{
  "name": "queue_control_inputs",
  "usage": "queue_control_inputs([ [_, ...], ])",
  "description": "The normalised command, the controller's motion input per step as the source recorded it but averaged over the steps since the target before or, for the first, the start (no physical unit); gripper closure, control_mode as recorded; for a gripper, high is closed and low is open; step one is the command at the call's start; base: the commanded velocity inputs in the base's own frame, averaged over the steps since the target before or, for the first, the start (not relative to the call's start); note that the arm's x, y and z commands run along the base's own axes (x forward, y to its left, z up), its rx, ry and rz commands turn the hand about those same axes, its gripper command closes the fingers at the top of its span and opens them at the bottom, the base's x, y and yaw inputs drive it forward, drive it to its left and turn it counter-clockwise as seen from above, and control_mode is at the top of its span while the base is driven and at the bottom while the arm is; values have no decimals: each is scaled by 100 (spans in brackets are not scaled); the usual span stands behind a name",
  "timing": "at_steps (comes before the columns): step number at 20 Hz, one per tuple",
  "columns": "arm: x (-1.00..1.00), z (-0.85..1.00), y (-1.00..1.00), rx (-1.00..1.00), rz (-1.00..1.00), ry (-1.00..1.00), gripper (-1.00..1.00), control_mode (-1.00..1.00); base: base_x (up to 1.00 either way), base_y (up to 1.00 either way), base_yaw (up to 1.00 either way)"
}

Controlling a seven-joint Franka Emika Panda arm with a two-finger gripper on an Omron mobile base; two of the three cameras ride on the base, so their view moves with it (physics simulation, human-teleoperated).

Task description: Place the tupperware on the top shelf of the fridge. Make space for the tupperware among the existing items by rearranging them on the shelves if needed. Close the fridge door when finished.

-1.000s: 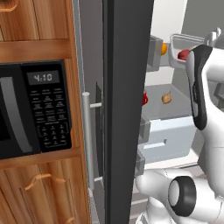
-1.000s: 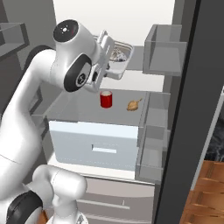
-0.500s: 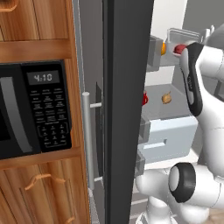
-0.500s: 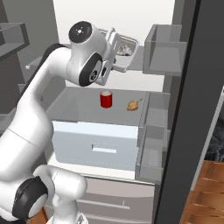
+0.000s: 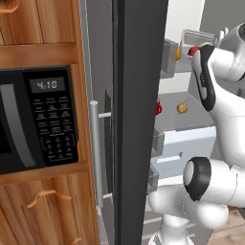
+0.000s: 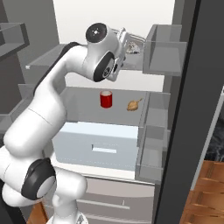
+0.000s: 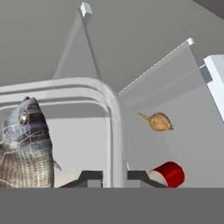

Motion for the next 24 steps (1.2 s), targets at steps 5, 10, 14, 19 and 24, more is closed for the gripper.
queue_control_inputs([
  [5, 45, 0, -24, 0, 0, 0, -100, -100, 0, 0, 0],
  [10, 41, 0, -14, 0, 0, 0, -100, -100, 0, 0, 0],
  [14, 54, 0, -1, 0, 0, 0, -100, -100, 0, 0, 0],
  [19, -15, -2, -2, -2, 0, -3, -100, -100, 0, 0, 0],
  [24, -98, -22, 0, -7, 6, -11, -100, -100, 0, 0, 0],
])
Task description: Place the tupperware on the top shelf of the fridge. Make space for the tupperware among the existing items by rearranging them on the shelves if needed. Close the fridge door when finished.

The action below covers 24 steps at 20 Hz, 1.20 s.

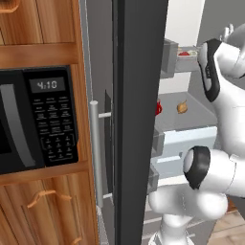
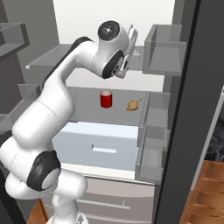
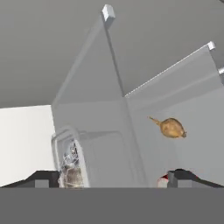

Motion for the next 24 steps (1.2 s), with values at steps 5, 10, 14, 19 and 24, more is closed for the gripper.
queue_control_inputs([
  [5, -96, -22, 26, -14, 20, 1, -100, -100, 0, 0, 0],
  [10, -95, -25, 39, -19, 27, 17, -100, -100, 0, 0, 0],
  [14, -75, -58, 31, -18, 26, 23, -100, -100, 0, 0, 0],
  [19, -84, -99, 31, -9, 25, 10, -100, -100, 0, 0, 0],
  [24, -60, -83, 55, 0, 18, 6, -100, -100, 0, 0, 0],
])
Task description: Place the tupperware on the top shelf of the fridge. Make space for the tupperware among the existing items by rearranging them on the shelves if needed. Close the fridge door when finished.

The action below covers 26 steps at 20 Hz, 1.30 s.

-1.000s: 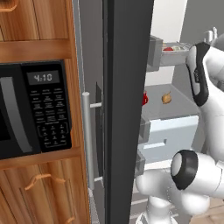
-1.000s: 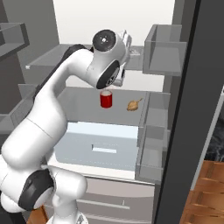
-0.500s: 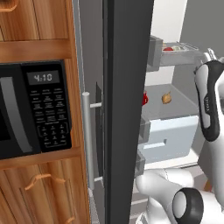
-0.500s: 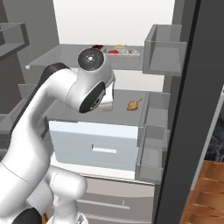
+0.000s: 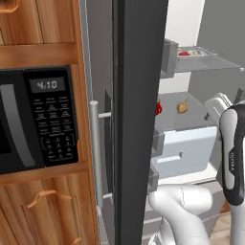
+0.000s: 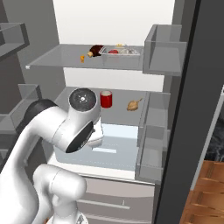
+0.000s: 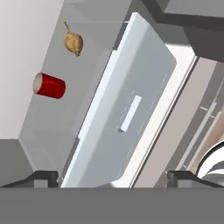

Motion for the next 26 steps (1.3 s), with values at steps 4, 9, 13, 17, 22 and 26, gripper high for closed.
queue_control_inputs([
  [4, -12, -36, 36, -2, 16, 15, -100, -100, 0, 0, 0],
  [9, -7, -15, 3, -1, 12, 7, -100, -100, 0, 0, 0],
  [13, -7, -5, 0, 0, 4, 0, -100, -100, 0, 0, 0],
  [17, -4, -3, 0, 0, 2, 1, -100, 100, -23, -16, 13],
  [22, 0, 0, 0, 0, 0, 0, -100, 100, -48, -49, 22],
  [26, 0, 0, 0, 0, 0, 0, -100, 100, -62, -30, 16],
])
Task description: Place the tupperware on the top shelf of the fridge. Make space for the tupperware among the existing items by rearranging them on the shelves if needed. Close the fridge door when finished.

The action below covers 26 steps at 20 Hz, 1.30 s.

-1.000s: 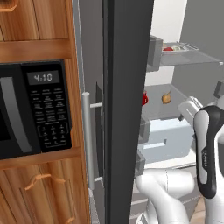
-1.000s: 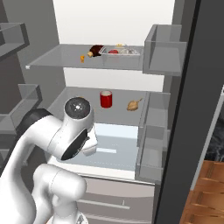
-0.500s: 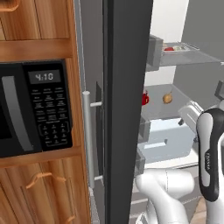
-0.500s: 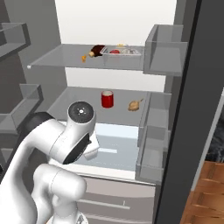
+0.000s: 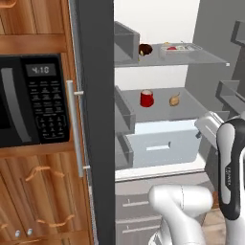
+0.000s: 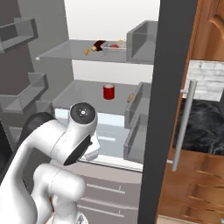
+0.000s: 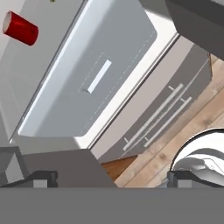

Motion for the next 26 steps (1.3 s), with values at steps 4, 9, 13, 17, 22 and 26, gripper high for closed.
queue_control_inputs([
  [4, 0, 0, 0, 0, 0, 0, -100, 100, -70, -1, 13],
  [9, 0, 0, 0, 0, 0, 0, -100, 100, -41, 0, 10],
  [13, 0, 0, 0, 0, 0, 0, -100, 100, -5, -22, 7],
  [17, 0, 0, 0, 0, 0, 0, -100, 100, 0, -33, 5],
  [22, -3, 0, -19, 0, 1, 0, -100, -100, 0, 0, 0],
  [26, -19, 0, 1, 0, 1, -3, -100, -100, 0, 0, 0],
])
